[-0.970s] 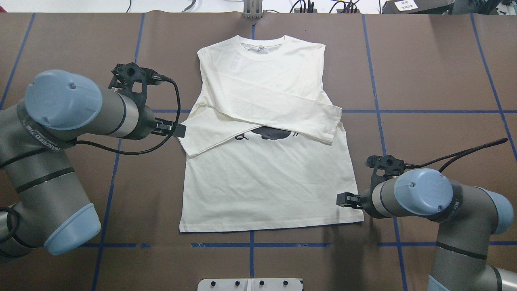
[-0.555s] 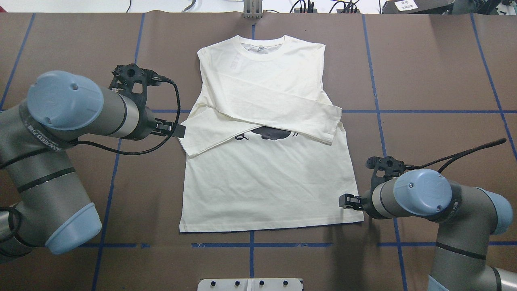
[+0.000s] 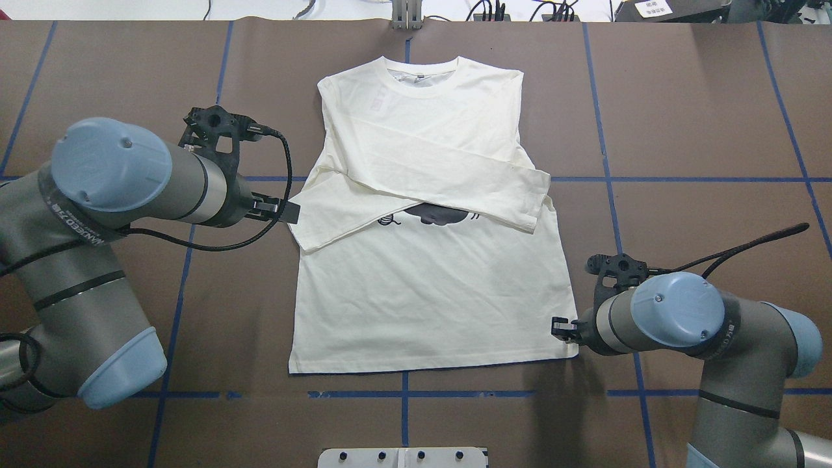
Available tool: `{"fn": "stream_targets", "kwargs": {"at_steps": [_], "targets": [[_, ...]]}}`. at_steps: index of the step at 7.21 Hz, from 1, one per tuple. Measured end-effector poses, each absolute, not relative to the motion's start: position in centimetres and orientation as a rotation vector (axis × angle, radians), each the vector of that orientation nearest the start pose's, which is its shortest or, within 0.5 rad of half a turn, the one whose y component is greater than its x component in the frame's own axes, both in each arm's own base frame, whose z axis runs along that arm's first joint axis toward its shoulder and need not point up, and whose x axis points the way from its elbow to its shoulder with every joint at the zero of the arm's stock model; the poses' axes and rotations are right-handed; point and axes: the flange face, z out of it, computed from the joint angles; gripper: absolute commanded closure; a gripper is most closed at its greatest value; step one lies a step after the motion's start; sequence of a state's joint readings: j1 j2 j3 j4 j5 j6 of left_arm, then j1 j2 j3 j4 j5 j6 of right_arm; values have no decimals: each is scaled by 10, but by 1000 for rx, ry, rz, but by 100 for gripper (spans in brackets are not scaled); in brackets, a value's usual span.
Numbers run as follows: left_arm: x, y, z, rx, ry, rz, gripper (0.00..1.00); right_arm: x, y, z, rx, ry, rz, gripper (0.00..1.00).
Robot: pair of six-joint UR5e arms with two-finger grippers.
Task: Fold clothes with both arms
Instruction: 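Release the sleeve and move both grippers to the shirt's side edges, then lower both grippers to the hem corners nearest the robot and grasp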
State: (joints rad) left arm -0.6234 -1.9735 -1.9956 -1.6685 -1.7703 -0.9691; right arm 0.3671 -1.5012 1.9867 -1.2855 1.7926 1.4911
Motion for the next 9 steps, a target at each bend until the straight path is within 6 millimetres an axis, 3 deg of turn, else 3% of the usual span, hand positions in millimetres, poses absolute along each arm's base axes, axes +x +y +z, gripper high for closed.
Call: {"fn": "stream_targets", "kwargs": {"at_steps": [1, 3, 5, 7, 9], "targets": [[398, -425, 245, 377, 858, 73, 0, -441, -289, 403, -38, -798, 185, 100], [404, -428, 252, 354, 852, 49, 0, -441, -287, 398, -50, -812, 176, 100], [415, -415, 255, 230, 902, -82, 4, -435, -285, 384, -50, -841, 173, 100], [447, -370, 260, 54, 951, -220, 15, -432, -285, 373, -42, -864, 171, 100], [486, -317, 277, -20, 918, -298, 26, -428, -285, 365, -35, -888, 169, 100]]}}
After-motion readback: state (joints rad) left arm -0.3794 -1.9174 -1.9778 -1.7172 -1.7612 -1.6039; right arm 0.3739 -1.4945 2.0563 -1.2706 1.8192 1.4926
